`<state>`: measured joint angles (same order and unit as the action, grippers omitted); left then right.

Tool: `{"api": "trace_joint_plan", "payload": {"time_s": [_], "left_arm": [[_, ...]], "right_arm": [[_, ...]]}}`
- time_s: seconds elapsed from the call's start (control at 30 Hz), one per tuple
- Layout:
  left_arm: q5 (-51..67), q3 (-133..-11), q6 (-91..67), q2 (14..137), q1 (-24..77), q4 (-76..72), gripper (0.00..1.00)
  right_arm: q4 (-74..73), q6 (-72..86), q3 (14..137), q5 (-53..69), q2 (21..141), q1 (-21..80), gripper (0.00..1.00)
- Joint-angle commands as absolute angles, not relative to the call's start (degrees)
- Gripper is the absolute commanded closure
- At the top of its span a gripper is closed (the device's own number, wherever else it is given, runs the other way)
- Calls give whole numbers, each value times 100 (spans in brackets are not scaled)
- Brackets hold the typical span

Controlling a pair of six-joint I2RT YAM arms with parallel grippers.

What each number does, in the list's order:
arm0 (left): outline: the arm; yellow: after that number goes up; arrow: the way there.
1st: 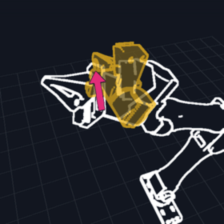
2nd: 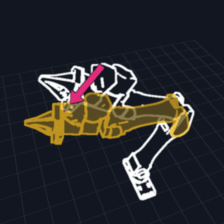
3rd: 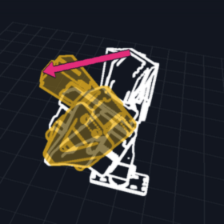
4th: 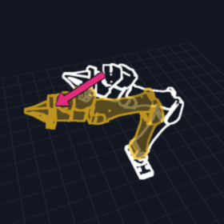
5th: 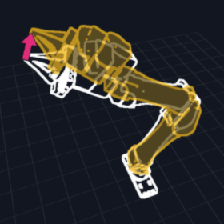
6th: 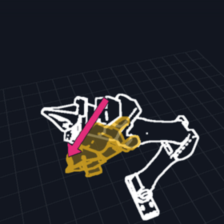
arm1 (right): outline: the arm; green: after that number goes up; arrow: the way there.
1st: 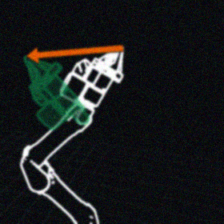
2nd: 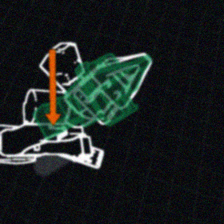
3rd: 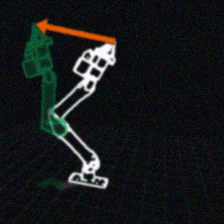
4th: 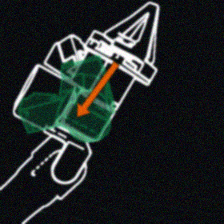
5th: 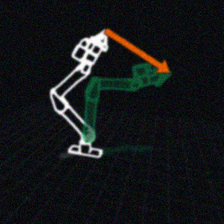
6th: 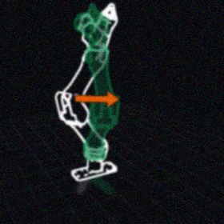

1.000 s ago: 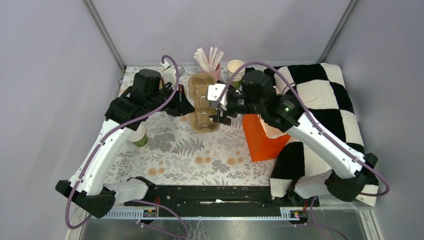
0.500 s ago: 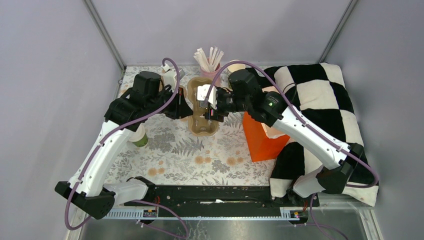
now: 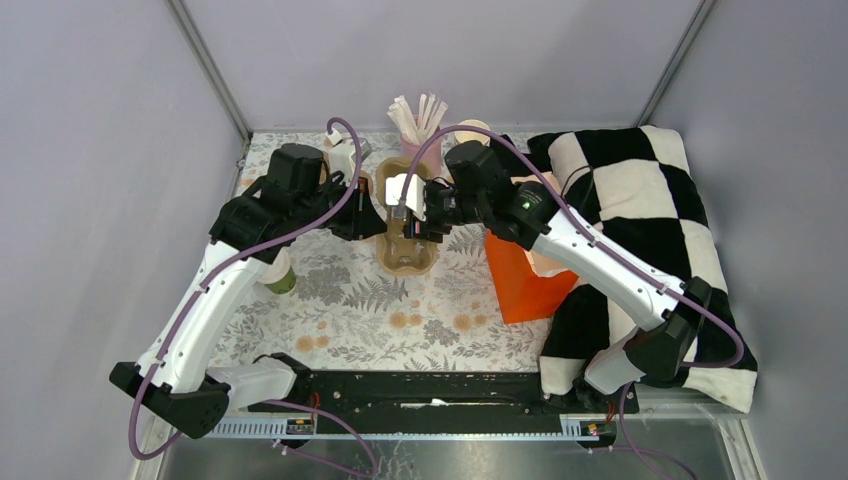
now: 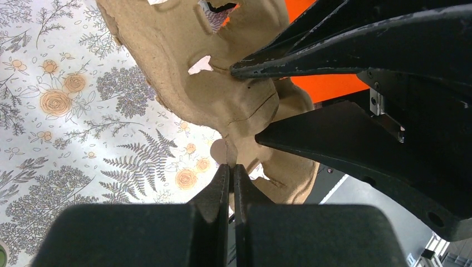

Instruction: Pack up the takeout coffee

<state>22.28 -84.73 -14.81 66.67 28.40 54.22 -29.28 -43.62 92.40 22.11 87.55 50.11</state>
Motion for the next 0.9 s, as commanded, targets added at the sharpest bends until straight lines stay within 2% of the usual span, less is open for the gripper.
{"api": "trace_joint_plan", "payload": {"time_s": [0.0,0.17,0.4,0.43,0.5,0.63,0.7,0.87], "left_arm": [[2340,-8545,-1380,6573,2874,5212,100],[2325,-8568,-1380,6592,2873,5212,100],[2275,-8615,-1392,6614,2874,5212,100],[2275,-8623,-1397,6615,2874,5212,98],[2267,-8669,-1406,6617,2874,5223,85],[2190,-8875,-1415,6599,2874,5315,54],[2032,-8968,-1423,6522,2873,5307,42],[1079,-9367,-1790,6326,2874,5216,22]], "right_arm": [[-2863,-4474,9422,2288,8744,5015,42],[-2873,-4482,9428,2288,8758,5016,48],[-2886,-4474,9486,2294,8780,5014,52],[-2883,-4467,9496,2288,8770,5017,52],[-2875,-4458,9507,2273,8757,5016,52],[-2830,-4423,9514,2201,8685,5018,53],[-2805,-4394,9501,2155,8604,5014,53],[-2727,-4308,9487,1964,8240,5013,53]]}}
